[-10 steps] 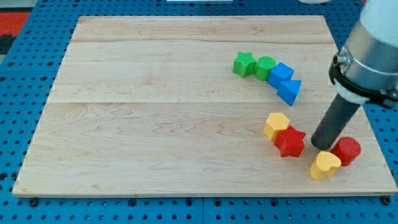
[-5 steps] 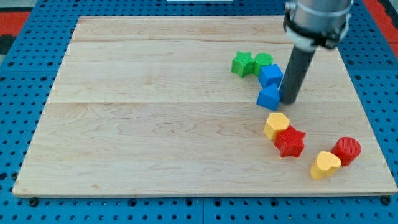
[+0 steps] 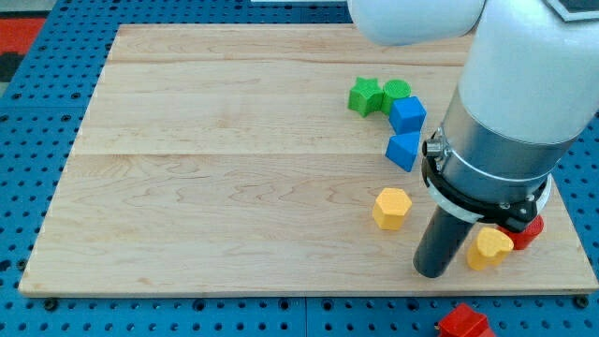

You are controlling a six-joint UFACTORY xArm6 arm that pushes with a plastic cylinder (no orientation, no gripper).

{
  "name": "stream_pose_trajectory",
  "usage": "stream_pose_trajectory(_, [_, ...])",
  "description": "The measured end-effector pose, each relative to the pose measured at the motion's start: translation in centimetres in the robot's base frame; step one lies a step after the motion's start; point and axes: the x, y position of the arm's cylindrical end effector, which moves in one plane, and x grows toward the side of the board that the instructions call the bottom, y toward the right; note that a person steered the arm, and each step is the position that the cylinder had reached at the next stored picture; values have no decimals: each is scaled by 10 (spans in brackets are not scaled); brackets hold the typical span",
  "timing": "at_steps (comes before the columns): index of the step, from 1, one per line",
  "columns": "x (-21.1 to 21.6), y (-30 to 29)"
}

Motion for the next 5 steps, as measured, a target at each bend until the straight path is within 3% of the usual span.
stream_pose_trajectory(1, [0,0])
stream_pose_trajectory(2, [-42,24])
stream_pose_trajectory(3, [-109,78])
stream_pose_trajectory(5, [-152,117])
